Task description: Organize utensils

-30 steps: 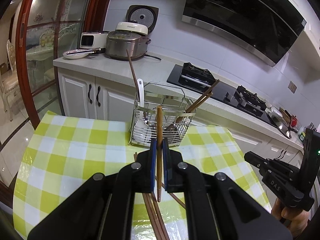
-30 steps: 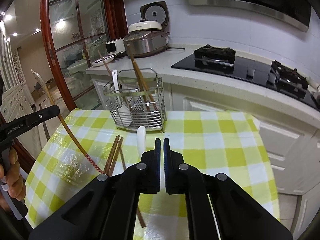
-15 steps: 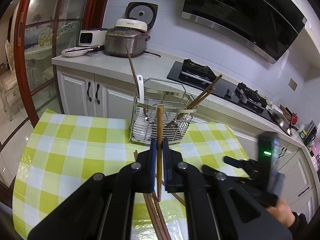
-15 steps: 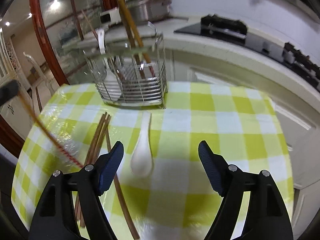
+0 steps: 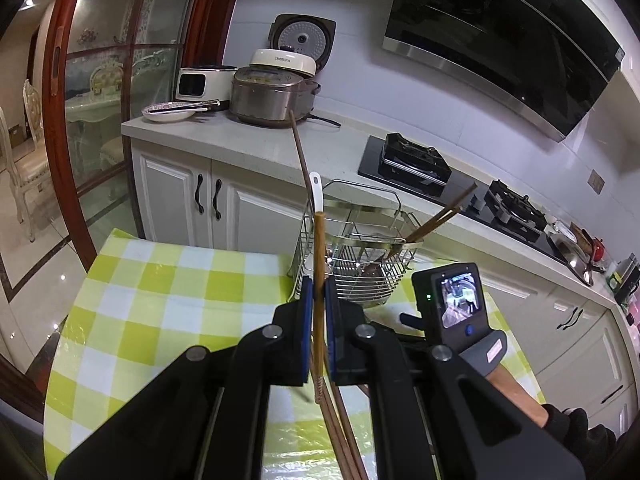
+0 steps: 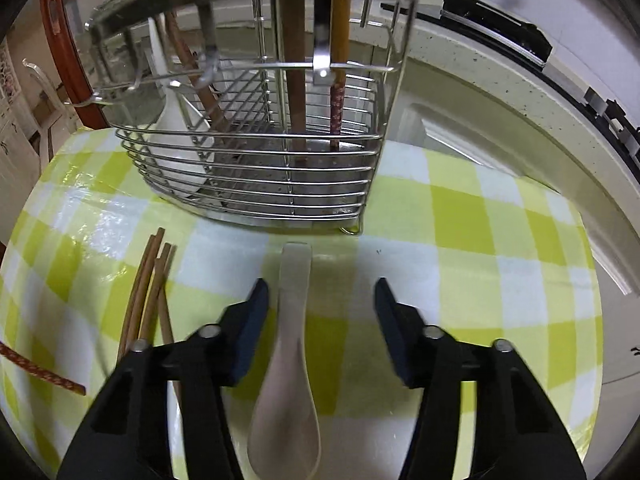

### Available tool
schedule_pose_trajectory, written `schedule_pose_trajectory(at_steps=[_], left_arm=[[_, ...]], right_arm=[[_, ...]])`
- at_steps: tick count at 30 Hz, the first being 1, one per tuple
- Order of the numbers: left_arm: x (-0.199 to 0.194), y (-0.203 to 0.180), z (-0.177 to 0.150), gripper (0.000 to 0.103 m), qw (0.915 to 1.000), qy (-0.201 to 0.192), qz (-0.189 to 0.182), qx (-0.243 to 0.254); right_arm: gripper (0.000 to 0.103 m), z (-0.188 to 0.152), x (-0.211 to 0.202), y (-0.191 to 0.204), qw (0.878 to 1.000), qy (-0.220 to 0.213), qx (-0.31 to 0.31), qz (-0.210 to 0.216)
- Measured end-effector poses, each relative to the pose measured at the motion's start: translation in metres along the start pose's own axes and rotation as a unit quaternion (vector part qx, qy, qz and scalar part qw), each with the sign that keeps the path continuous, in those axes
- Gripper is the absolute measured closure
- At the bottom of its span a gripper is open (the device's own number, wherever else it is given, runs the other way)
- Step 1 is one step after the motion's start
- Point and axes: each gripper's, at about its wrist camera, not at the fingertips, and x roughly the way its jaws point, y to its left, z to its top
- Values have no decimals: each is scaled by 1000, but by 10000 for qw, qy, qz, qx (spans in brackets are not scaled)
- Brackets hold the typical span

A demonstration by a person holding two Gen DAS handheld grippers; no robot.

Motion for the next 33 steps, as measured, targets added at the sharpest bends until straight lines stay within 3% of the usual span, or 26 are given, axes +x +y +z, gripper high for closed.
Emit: schedule_pose_trajectory(at_steps=[1, 3, 9, 23, 33], left_arm=[[1, 0, 1, 97, 10000, 2, 0, 5], [3, -2, 1, 97, 10000, 10, -6, 14], [10, -8, 1, 97, 10000, 59, -31, 53], [6, -36, 11, 97, 9997, -38, -92, 239], [-9, -50, 38, 97, 9987, -269, -65, 435]], right_arm=[[77, 0, 3, 1, 10000, 24, -4, 28], [87, -1, 6, 1, 9999, 62, 1, 117], [90, -6, -12, -14, 9993, -155, 98, 312], [94, -26, -108, -56, 9930, -989, 249, 601], [94, -11, -161, -69, 9878, -1475, 145, 487]])
